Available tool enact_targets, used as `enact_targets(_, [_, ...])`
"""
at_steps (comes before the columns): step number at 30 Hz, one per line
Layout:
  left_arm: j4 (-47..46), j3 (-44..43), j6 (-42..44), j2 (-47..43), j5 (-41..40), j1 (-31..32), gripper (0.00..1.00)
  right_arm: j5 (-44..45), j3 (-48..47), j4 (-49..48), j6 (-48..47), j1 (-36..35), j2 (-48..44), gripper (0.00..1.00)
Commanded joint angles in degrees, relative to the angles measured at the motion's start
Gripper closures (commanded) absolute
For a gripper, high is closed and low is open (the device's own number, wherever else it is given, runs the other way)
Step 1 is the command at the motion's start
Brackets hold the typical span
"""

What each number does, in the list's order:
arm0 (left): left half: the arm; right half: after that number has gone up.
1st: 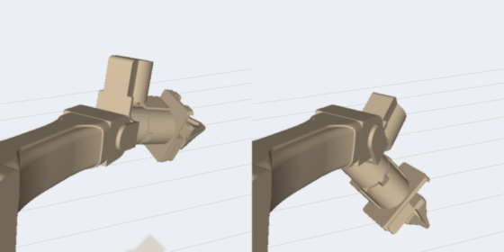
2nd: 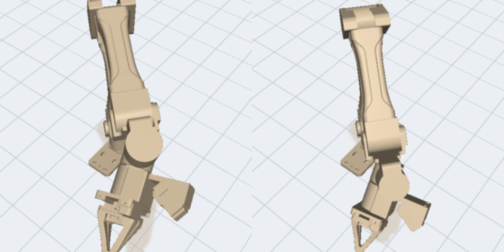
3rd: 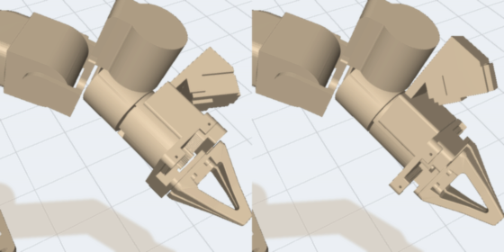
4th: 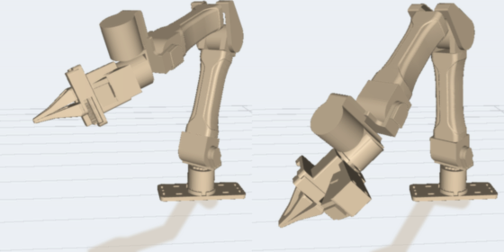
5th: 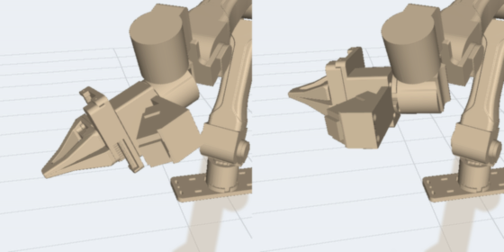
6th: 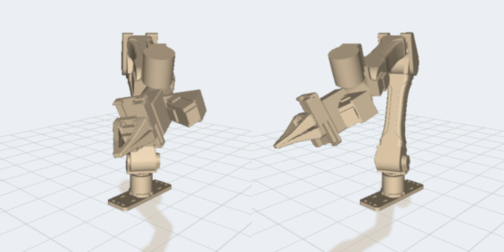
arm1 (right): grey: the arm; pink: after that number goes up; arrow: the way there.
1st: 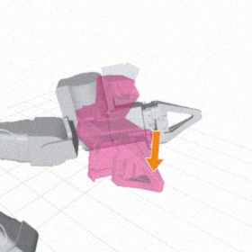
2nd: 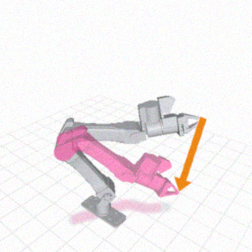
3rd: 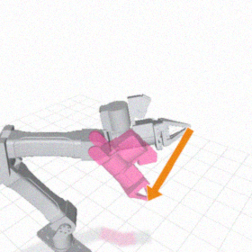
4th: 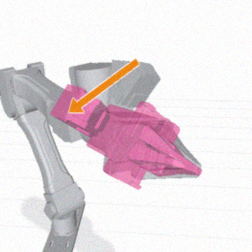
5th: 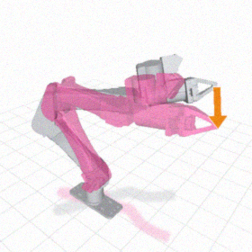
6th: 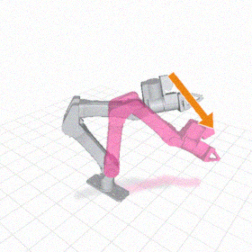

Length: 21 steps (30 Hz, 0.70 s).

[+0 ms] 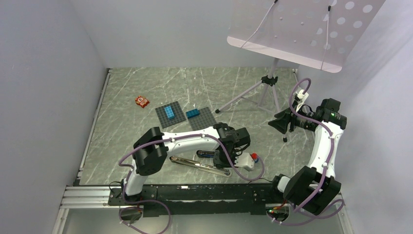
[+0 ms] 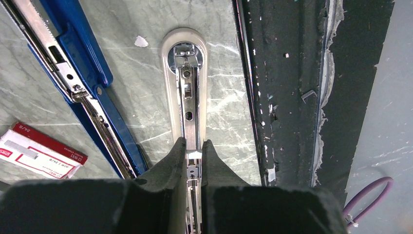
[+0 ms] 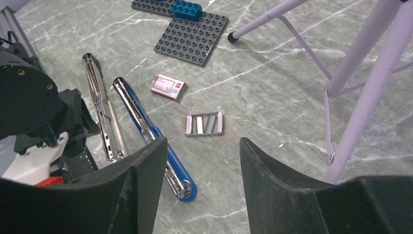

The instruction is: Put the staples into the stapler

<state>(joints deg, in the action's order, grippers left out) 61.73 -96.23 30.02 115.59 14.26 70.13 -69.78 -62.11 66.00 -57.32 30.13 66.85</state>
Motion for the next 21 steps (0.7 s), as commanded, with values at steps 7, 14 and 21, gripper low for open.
enact_targets(7, [-0.42,0.37,2.54,-0.16,1.46,0.62,0.97,-3.34,-2.28,0.32,-2.14,0.62,0.34,0.4])
enact_targets(14, [-0.58,0.68,2.74,0.29,1.71,0.62,0.97,-3.34,-2.32,0.48,-2.18,0.68,0.48,0.4])
enact_targets(21, [-0.72,0.91,3.1,0.54,1.82,0.62,0.97,-3.32,-2.32,0.47,-2.18,0.82,0.57,0.4])
